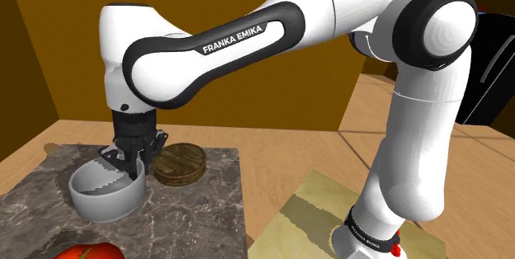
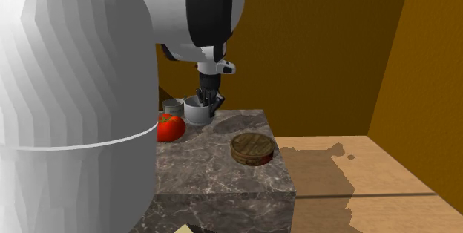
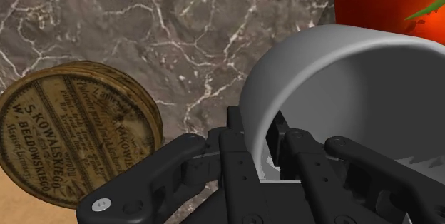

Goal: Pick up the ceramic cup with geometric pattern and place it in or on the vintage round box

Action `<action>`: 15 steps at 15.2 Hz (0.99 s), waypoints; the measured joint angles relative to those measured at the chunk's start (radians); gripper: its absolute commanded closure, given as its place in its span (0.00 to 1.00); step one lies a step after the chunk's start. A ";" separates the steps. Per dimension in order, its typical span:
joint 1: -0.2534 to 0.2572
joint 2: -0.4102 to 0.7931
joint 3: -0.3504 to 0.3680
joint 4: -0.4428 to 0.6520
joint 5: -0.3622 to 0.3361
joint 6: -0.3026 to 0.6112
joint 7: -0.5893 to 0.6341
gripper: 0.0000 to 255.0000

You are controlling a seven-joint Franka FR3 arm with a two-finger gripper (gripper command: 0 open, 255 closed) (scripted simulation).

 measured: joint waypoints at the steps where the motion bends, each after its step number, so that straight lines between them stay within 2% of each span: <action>1: -0.001 -0.005 0.001 0.007 0.003 -0.011 -0.002 1.00; 8: -0.005 -0.035 0.005 0.066 0.019 -0.097 -0.008 1.00; 15: -0.098 -0.118 -0.046 0.004 0.074 -0.117 -0.164 1.00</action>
